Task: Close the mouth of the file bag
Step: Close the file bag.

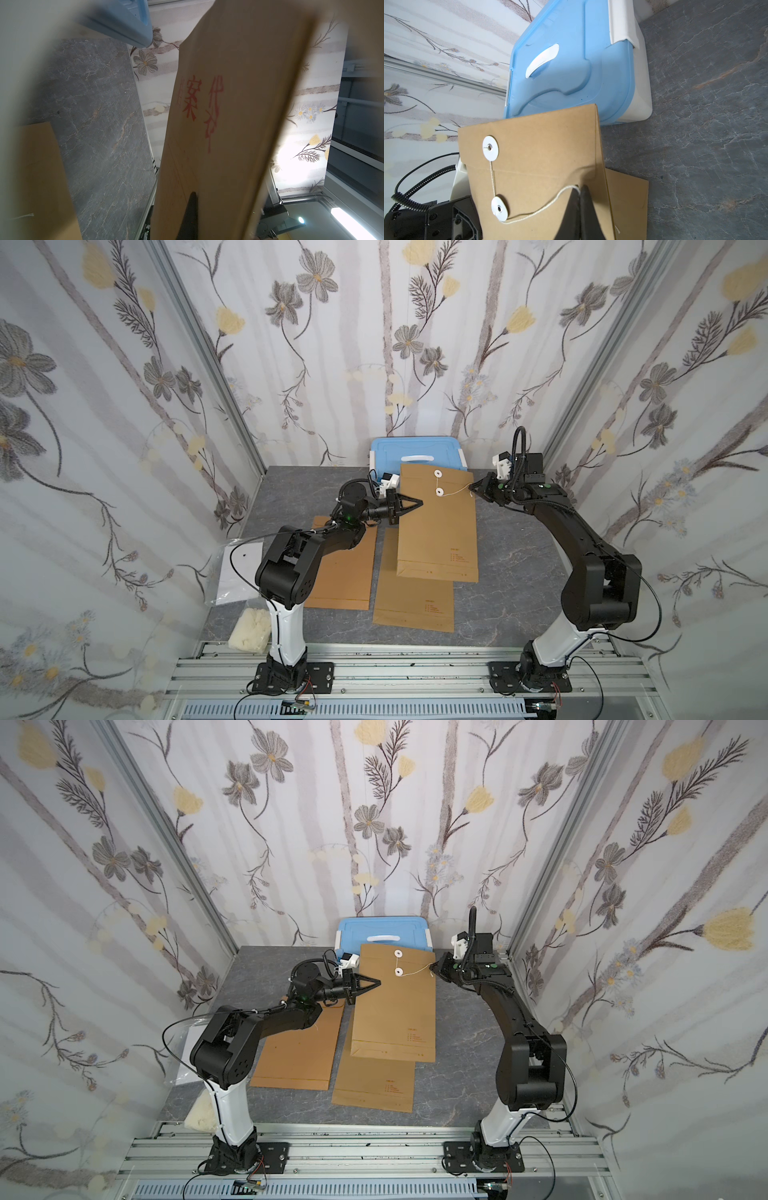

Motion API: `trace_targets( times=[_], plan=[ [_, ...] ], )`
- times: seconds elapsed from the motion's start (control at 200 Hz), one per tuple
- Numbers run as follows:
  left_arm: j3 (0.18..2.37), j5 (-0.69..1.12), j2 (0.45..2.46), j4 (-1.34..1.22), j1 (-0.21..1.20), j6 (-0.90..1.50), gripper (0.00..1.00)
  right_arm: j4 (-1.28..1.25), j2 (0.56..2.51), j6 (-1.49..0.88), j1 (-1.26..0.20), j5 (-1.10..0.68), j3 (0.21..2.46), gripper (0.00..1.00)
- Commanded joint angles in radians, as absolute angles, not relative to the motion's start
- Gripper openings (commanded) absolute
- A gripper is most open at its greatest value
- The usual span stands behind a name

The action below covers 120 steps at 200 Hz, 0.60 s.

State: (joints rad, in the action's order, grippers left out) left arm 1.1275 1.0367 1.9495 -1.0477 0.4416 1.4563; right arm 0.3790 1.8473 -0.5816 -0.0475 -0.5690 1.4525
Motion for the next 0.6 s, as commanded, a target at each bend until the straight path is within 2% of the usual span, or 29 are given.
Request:
trace_targets(
  times=[0.0,0.145,0.335,0.595],
  plan=[
    [1.11,1.065,1.945,-1.158,0.446,1.502,0.0,0.37,1.856,-0.575,-0.048,-0.555,1.471,0.0],
    [1.093,1.063,1.922,-1.152,0.456,1.483,0.0,0.376,1.863,-0.578,-0.05,-0.559,1.477,0.0],
    [1.096,1.005,1.862,-0.943,0.451,1.338,0.0,0.357,1.799,-0.578,-0.061,-0.546,1.394,0.0],
    [1.128,0.986,1.861,-1.018,0.453,1.401,0.0,0.336,1.786,-0.573,-0.035,-0.546,1.323,0.0]
  ],
)
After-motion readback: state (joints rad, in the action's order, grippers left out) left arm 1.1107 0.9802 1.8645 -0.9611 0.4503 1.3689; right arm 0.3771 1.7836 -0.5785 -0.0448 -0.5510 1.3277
